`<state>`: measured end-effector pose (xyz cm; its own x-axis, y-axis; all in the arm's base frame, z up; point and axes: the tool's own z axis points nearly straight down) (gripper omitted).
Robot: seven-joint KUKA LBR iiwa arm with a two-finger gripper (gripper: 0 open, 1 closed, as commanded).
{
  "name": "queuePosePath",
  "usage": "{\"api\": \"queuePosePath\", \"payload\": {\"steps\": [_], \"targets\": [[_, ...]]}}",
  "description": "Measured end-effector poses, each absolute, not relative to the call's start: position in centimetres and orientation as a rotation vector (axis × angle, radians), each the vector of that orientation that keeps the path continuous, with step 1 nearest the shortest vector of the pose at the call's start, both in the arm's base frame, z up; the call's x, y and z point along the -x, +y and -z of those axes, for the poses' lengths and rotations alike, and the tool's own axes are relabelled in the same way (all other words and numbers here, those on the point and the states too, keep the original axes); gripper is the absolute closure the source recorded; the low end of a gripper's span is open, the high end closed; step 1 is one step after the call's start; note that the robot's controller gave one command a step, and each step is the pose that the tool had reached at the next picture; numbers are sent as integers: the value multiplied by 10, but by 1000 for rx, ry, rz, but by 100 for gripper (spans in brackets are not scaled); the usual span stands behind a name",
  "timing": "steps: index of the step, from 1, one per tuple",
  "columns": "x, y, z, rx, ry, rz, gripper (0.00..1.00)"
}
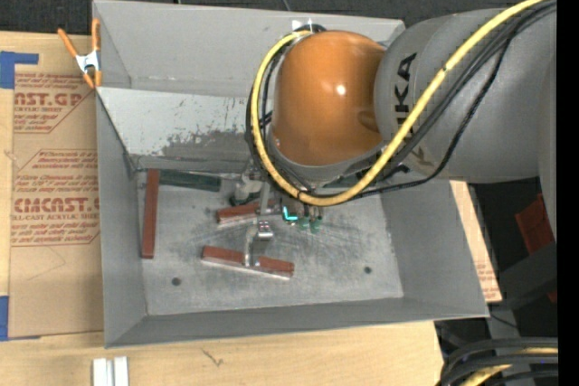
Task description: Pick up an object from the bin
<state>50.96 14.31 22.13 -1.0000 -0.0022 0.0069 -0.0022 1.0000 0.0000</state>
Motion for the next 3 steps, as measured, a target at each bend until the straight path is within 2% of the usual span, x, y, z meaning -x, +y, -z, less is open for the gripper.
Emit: {"api": "queuePosePath", "payload": {"steps": [1, 2, 3], "targets": [[-511, 142, -225, -1, -3142, 2, 0], [-513, 142, -175, -17, -3149, 5, 0], [-510, 147, -78, -119, -3141, 3, 100]]}}
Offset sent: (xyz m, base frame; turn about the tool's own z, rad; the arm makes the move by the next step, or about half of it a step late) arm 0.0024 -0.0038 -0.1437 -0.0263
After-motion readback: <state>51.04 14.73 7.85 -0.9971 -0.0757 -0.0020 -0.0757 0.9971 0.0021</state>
